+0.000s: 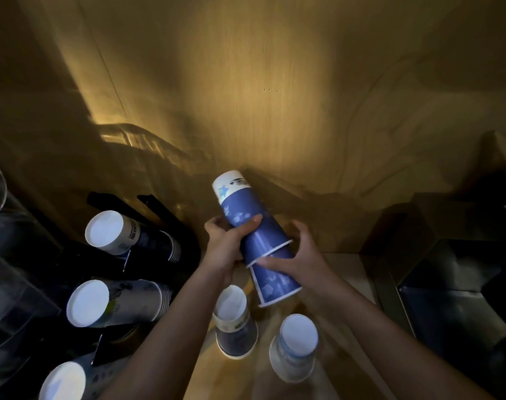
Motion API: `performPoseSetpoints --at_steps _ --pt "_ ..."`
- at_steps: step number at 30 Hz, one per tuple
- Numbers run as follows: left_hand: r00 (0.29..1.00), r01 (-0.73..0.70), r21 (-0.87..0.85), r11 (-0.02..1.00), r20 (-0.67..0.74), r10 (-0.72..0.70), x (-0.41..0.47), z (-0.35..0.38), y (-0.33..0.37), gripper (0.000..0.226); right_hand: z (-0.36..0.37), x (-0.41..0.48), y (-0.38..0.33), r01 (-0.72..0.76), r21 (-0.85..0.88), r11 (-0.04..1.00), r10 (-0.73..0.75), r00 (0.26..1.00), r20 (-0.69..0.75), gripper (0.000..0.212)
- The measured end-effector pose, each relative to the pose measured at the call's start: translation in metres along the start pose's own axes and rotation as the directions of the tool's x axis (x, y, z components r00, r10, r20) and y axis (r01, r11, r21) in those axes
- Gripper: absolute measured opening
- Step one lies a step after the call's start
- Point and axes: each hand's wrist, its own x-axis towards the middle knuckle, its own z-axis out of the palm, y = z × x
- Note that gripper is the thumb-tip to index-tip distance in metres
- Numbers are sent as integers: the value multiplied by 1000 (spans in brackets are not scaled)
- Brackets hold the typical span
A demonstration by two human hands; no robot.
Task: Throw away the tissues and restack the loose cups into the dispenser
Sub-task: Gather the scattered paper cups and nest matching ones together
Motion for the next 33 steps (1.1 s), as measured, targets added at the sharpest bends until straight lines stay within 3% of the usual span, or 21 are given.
performPoseSetpoints --at_steps 2,4,7,10,13,16,19,24,27,29,33 --pt "990 143 -32 989 20 -143 2 1 5 83 -1 1 -10 -139 168 976 133 990 50 90" --pt "980 196 -18 981 44 -195 3 3 8 82 -2 0 -17 -199 250 948 176 978 112 94" --pt "982 188 -14 982 31 -188 7 2 9 78 -13 -2 -17 -235 357 904 113 937 330 85" --pt "960 262 -149 953 138 -243 6 -4 13 58 -35 -6 -12 -244 368 897 20 856 517 91" --pt "927 330 -175 928 245 -284 5 -7 10 52 -40 -5 -9 -143 213 967 34 895 444 98" --pt "903 350 -165 922 321 -286 8 -6 6 45 -33 2 -6 -23 158 987 -20 964 266 79" --pt "896 354 -156 922 341 -286 8 -6 4 44 -33 7 5 11 166 986 -39 985 171 54" --pt "909 274 -52 960 339 -241 7 -8 -2 60 -36 12 21 -12 16 1000 9 979 202 50" --pt "908 59 154 986 403 -117 9 -8 -8 73 -39 11 20 -22 -158 987 81 922 378 57" --pt "907 -58 253 966 417 -54 14 -8 -11 78 -41 12 25 -73 -172 982 144 884 446 72" --pt "881 -174 480 860 467 -82 24 -8 -18 82 -40 14 34 -190 -80 979 206 892 403 96"
